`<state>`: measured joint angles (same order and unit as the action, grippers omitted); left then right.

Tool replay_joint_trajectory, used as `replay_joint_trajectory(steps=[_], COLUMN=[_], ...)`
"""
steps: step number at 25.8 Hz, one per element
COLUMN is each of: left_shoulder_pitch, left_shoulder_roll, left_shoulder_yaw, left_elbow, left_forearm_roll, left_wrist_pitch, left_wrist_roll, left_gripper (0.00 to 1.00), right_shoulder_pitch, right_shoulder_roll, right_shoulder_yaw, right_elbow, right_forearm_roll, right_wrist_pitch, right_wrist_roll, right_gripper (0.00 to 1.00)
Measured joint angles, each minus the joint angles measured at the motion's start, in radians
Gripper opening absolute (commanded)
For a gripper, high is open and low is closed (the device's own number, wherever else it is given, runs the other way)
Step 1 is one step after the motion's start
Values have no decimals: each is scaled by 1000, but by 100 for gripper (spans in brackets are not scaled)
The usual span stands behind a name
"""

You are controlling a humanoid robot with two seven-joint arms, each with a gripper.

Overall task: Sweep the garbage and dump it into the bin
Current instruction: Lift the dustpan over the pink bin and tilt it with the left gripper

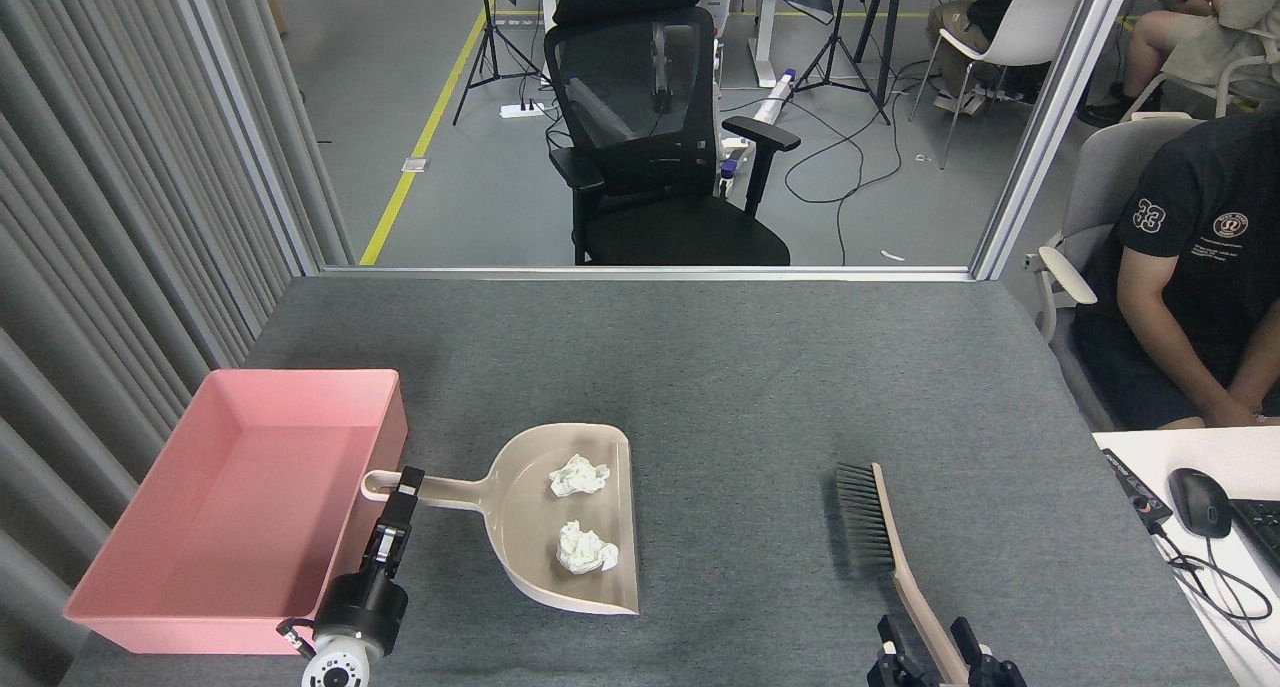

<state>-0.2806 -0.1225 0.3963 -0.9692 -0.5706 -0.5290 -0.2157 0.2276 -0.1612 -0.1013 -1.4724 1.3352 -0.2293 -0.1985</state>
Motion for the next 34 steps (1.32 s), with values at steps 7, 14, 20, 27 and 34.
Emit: replay_joint_trajectory(steps=[7,14,20,27,34], left_shoulder_pitch=[12,18,-9,-60,-87], left_shoulder_roll=[2,20,159,442,636], left_shoulder_yaw=[-6,-65,-78,-78,-75], left_elbow=[-93,-273,-296,-163,48], left_forearm_roll=[52,211,304,560,656], left_wrist_pitch=[71,280,362,369,251], left_wrist_roll=[-56,-108,-127,-144,-177], left_gripper=[18,18,18,18,18], right_shoulder_pitch=[-25,-52,-54,-54,-54], right_shoulder_roll=[-4,-1,3,3,-2], right_shoulder_yaw=[-12,-12,-12,-11,-11], right_elbow=[-19,-29,-29,-29,-29], right_forearm_roll=[-2,-2,-2,-2,-4], right_wrist_pitch=[-2,0,0,-7,-21], right_wrist_roll=[1,1,1,3,6], right_gripper=[99,99,99,99,99])
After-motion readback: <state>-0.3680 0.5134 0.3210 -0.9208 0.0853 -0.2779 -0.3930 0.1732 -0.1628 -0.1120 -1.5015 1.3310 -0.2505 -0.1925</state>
